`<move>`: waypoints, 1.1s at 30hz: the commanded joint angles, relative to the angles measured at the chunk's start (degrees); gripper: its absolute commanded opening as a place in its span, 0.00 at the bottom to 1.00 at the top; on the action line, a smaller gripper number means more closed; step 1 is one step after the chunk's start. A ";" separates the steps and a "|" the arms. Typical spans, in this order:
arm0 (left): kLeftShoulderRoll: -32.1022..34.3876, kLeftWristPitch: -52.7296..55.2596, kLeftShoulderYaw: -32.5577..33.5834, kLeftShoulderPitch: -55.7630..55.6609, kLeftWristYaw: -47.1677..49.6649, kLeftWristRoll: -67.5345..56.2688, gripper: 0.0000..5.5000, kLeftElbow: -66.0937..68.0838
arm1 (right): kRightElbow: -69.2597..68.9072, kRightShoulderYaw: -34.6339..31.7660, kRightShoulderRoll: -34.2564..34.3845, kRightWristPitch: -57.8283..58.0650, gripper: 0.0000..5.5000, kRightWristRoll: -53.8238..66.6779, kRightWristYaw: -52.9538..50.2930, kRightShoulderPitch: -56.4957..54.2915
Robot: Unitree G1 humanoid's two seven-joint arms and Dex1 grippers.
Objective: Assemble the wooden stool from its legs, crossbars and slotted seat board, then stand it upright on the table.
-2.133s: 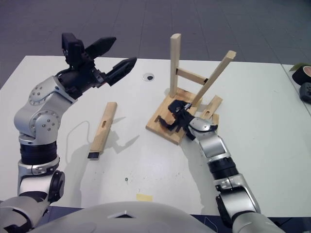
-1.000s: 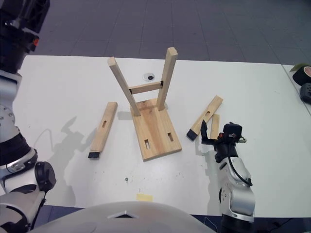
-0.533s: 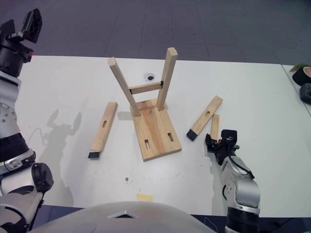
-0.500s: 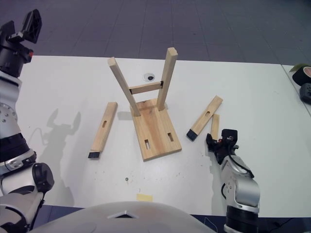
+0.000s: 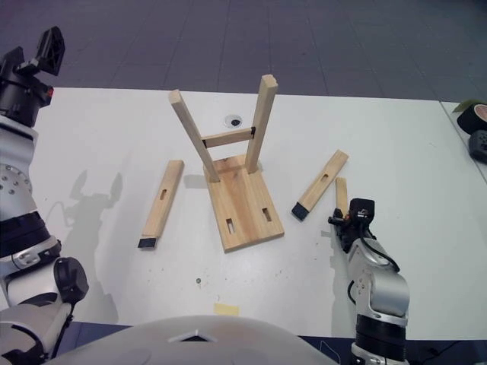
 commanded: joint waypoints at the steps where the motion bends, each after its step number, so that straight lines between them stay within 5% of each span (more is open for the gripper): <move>1: -0.84 0.33 -0.08 -3.66 0.09 -1.23 0.98 0.80 | 0.15 -2.58 -1.40 -13.88 0.24 -4.28 -4.11 -9.31; 6: -1.18 7.35 -3.11 -9.51 -6.14 -11.96 0.98 -4.78 | -6.38 5.31 -8.46 -32.58 0.24 -14.38 -0.66 -21.91; 11: -3.36 15.04 -6.34 -8.17 -14.77 -29.71 0.98 -12.45 | -12.76 18.69 -7.30 -38.39 0.24 -10.09 11.43 -22.30; 20: -10.59 16.42 -14.00 -3.05 -6.16 -36.55 0.98 -16.70 | -14.26 25.77 -4.72 -39.31 0.24 -8.25 17.77 -21.74; 33: -4.23 16.98 -13.56 -4.10 -6.97 -35.27 0.58 -17.29 | -13.76 29.51 -3.04 -40.87 0.24 -10.72 19.92 -20.44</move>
